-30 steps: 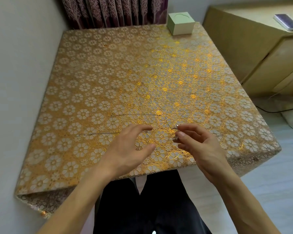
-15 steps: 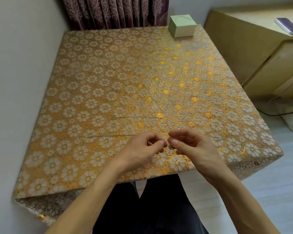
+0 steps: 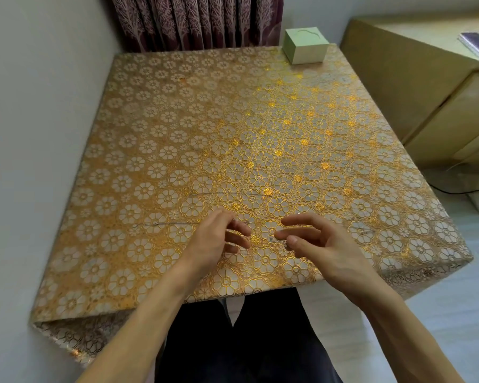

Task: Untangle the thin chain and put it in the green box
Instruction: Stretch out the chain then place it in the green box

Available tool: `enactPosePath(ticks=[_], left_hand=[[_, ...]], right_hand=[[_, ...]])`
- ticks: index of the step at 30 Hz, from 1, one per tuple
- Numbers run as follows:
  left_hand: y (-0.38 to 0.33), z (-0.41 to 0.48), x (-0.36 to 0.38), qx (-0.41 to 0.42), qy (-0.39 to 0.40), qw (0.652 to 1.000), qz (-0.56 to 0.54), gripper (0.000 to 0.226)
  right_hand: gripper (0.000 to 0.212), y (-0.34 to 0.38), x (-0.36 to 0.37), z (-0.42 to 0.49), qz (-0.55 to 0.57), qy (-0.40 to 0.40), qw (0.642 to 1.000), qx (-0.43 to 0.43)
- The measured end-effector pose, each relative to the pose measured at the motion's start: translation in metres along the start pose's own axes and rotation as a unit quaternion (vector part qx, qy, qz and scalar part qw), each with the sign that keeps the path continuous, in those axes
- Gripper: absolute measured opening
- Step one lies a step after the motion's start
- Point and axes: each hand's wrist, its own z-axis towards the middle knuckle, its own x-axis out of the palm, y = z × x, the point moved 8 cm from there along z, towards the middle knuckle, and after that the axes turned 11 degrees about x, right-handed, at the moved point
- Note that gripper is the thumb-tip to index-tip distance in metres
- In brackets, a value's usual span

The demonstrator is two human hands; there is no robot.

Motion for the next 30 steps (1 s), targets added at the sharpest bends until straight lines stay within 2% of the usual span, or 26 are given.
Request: enactPosePath(ticks=[5, 12, 15, 22, 30], left_hand=[[-0.005, -0.003, -0.014, 0.001, -0.055, 0.997, -0.047, 0.037], [0.000, 0.000, -0.028, 0.017, -0.106, 0.988, -0.107, 0.024], [0.002, -0.001, -0.029, 0.017, -0.110, 0.989, -0.096, 0.028], [0.009, 0.000, -0.033, 0.017, -0.109, 0.993, 0.033, 0.026], [0.006, -0.004, -0.038, 0.028, -0.093, 0.986, 0.138, 0.021]], right_hand=[[0.026, -0.001, 0.005, -0.001, -0.118, 0.023, 0.993, -0.003], [0.027, 0.004, -0.002, -0.003, -0.151, 0.005, 0.989, -0.003], [0.022, 0.005, -0.002, -0.003, -0.174, -0.003, 0.985, -0.005], [0.022, 0.014, -0.007, -0.006, -0.026, -0.031, 0.999, -0.003], [0.020, 0.041, -0.006, -0.013, 0.004, -0.009, 1.000, -0.025]])
